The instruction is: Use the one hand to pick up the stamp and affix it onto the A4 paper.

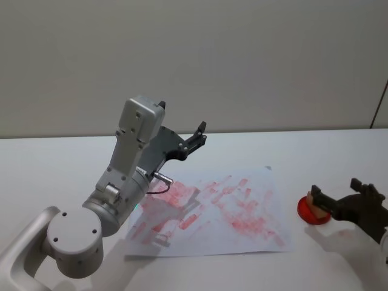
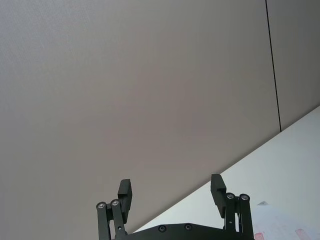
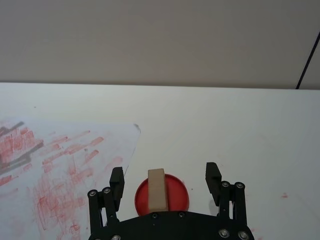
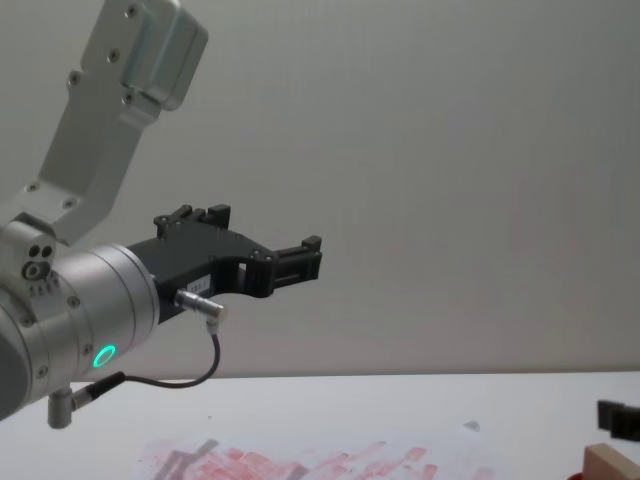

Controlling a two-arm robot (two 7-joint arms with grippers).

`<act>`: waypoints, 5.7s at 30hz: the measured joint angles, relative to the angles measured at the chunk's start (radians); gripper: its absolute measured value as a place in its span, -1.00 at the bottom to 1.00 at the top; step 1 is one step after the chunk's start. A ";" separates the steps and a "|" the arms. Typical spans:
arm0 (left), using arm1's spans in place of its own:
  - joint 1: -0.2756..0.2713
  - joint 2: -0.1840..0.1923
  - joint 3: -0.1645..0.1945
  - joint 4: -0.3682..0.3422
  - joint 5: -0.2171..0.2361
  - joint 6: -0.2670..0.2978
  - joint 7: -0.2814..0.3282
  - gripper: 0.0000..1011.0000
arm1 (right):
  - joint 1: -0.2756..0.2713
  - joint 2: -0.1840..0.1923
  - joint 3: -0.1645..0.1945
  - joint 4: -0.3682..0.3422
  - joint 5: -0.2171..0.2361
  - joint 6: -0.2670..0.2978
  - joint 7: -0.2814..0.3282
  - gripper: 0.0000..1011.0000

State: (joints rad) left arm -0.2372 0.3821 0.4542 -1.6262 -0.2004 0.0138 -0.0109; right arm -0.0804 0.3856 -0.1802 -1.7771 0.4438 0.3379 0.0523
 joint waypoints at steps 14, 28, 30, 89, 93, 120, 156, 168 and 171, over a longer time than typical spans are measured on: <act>0.000 0.000 0.000 0.000 0.000 0.000 0.000 0.98 | 0.067 -0.029 -0.018 0.065 -0.024 0.108 0.050 0.98; 0.000 0.000 0.000 0.000 0.000 0.000 0.000 0.98 | 0.091 -0.042 -0.030 0.087 -0.048 0.162 0.059 0.90; 0.000 0.000 0.000 0.000 0.000 0.000 0.000 0.98 | 0.093 -0.043 -0.031 0.088 -0.050 0.166 0.059 0.81; 0.000 0.000 0.000 0.000 0.000 0.000 0.000 0.98 | 0.246 -0.067 -0.082 0.161 -0.248 0.083 0.375 -0.55; 0.000 0.000 0.000 0.000 0.000 0.000 0.000 0.98 | 0.280 -0.078 -0.094 0.199 -0.272 0.071 0.450 -0.55; 0.000 0.000 0.000 0.000 0.000 0.000 0.000 0.98 | 0.472 -0.155 -0.164 0.504 -0.382 0.153 0.795 -0.55; 0.000 0.000 0.000 0.000 0.000 0.000 0.000 0.98 | 0.468 -0.121 -0.170 0.421 -0.400 0.013 0.726 -0.56; 0.000 0.000 0.000 0.000 0.000 0.000 0.000 0.98 | 0.390 -0.065 -0.136 0.293 -0.335 -0.068 0.570 -0.56; 0.000 0.000 0.000 0.000 0.000 0.000 0.000 0.98 | 0.370 -0.052 -0.129 0.269 -0.322 -0.071 0.537 -0.56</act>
State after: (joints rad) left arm -0.2372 0.3821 0.4542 -1.6262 -0.2004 0.0139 -0.0109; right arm 0.2894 0.3338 -0.3090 -1.5080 0.1215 0.2665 0.5897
